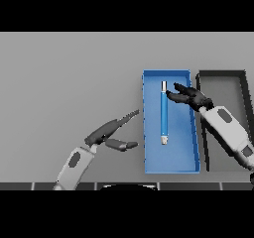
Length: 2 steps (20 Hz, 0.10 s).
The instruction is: Pick up the blue pipe and place it into the blue bin.
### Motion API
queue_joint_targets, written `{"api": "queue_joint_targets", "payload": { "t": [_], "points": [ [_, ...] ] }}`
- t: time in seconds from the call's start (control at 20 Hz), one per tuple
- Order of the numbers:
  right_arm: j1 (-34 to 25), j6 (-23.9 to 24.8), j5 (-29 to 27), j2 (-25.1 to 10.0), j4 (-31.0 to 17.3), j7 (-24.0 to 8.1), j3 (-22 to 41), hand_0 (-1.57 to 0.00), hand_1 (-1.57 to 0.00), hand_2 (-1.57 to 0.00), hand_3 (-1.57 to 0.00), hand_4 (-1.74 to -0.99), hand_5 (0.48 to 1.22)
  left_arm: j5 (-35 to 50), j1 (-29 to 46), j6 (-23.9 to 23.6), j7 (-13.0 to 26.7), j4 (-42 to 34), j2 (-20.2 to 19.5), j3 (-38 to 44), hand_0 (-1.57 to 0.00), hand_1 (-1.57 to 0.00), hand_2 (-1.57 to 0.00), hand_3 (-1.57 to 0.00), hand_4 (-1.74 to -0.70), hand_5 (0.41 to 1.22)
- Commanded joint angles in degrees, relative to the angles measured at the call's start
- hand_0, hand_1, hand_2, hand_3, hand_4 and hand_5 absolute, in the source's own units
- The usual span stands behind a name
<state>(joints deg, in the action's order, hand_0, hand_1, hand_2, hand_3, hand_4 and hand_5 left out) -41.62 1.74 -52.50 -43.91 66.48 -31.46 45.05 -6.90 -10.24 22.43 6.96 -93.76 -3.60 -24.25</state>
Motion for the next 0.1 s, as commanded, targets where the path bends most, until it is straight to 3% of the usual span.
{"api": "queue_joint_targets", "payload": {
  "t": [0.0,0.05],
  "points": [
    [-0.5,-0.4,0.7,-0.1,-0.4,0.2,0.3,-0.21,-0.1,-0.02,0.0,-1.152,0.791,0.0,-0.5,-0.2,0.5,0.3,0.3,0.2,0.0,0.0,0.0,0.0,-0.89,0.48],
    [0.0,-0.6,0.7,-0.2,-0.3,0.5,0.3,-0.21,-0.1,-0.02,0.0,-1.152,0.798,0.3,-0.5,0.1,0.5,0.3,0.0,0.3,0.0,0.0,0.0,0.0,-0.89,0.48]
  ]
}}
